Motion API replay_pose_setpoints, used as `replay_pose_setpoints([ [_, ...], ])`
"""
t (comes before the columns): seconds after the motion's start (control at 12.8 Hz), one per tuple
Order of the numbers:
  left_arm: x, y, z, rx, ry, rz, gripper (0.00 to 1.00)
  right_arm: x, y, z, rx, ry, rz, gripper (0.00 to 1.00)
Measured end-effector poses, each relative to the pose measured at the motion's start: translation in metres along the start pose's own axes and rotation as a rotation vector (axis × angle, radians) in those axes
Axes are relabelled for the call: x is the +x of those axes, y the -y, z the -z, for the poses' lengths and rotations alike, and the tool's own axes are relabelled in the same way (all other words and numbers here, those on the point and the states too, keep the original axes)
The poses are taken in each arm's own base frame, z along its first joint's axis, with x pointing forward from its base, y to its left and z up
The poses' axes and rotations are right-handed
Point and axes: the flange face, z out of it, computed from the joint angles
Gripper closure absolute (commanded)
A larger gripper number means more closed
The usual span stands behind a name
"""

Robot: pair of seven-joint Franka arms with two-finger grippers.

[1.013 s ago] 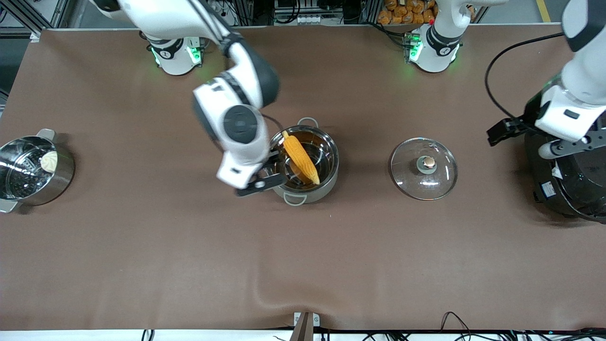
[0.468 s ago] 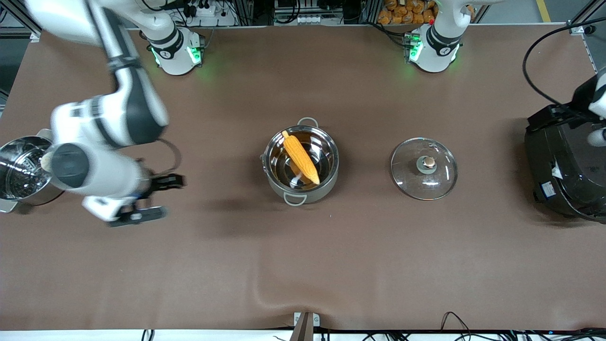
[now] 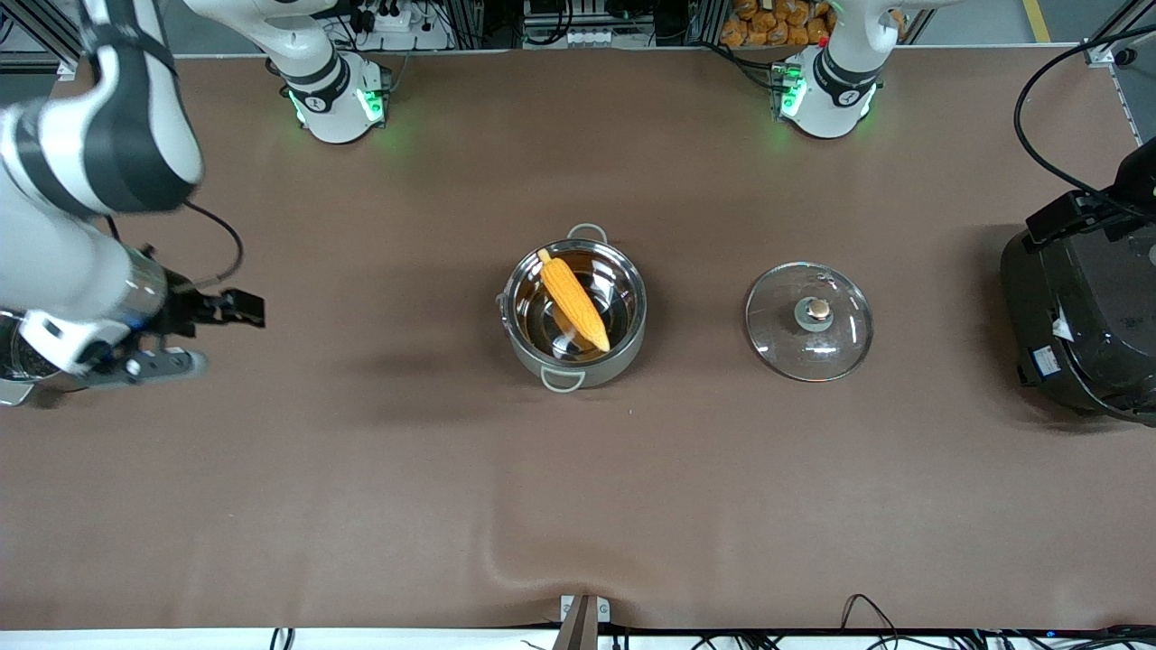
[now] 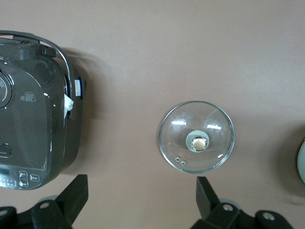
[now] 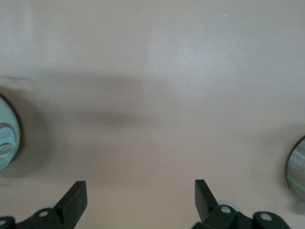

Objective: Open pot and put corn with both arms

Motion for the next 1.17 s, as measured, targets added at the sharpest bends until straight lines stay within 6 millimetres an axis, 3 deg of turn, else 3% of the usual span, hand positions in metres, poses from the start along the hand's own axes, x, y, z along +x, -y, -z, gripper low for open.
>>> replay_pose_setpoints([
  [0.31,-0.001,0.001,0.001,0.001,0.006,-0.018,0.00,-0.066,-0.025,0.069,0.003,-0.038,-0.057,0.00],
  [0.47,-0.001,0.002,0.001,-0.005,0.008,-0.018,0.00,-0.089,-0.046,0.092,0.006,-0.061,-0.085,0.00],
  [0.78,-0.001,0.004,0.001,-0.014,0.009,-0.011,0.00,-0.101,-0.093,0.097,0.012,-0.074,-0.085,0.00],
  [1.17,-0.001,0.003,0.001,-0.020,0.010,-0.013,0.00,-0.101,-0.095,0.097,0.013,-0.075,-0.101,0.00],
])
